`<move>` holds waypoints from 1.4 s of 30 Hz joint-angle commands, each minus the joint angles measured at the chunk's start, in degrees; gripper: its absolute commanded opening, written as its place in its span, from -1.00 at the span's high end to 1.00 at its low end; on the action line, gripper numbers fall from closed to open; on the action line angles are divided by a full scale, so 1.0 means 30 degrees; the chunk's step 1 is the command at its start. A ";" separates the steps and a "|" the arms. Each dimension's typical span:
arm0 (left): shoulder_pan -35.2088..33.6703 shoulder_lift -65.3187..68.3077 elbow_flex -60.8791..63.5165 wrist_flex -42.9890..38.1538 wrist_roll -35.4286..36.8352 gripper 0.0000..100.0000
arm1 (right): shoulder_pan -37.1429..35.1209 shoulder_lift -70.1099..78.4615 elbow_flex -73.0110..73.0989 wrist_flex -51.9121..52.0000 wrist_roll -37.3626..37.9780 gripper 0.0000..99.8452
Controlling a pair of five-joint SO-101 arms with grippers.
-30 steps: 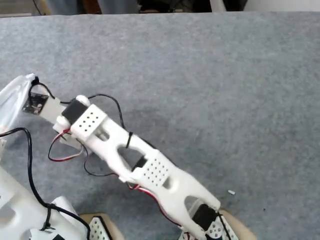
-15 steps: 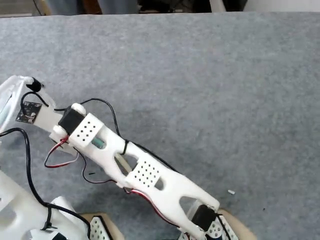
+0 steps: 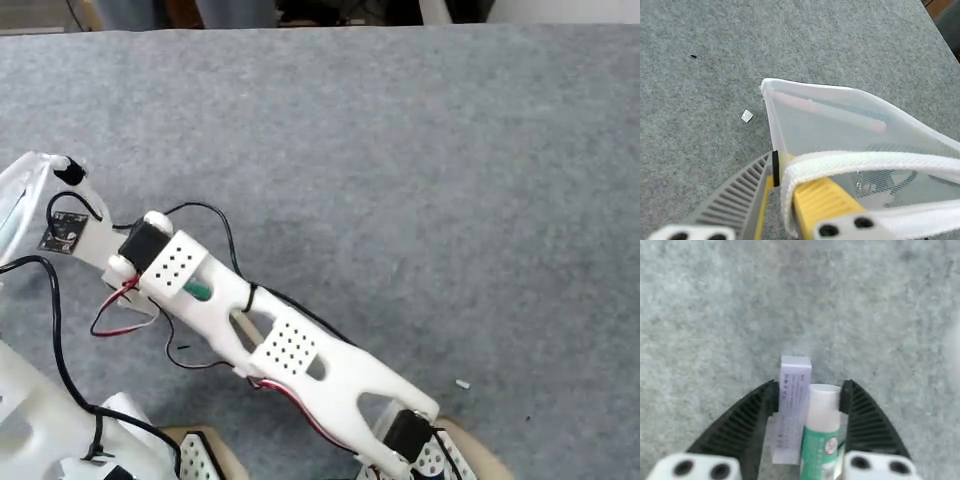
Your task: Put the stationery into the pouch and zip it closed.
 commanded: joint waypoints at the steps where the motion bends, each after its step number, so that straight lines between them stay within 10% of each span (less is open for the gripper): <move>1: -0.0132 -0.0264 -0.0835 -0.0410 -0.0147 0.94 | 0.0352 0.0103 0.0161 0.0527 0.0147 0.84; 16: -0.0132 -0.0234 -0.0835 -0.0410 -0.0147 0.94 | 0.3253 -0.0015 0.0161 0.0879 0.0117 0.97; 42: -0.0015 -0.0176 -0.0835 -0.0440 -0.0176 0.94 | 0.0147 -0.4000 0.2945 0.0879 0.0088 0.67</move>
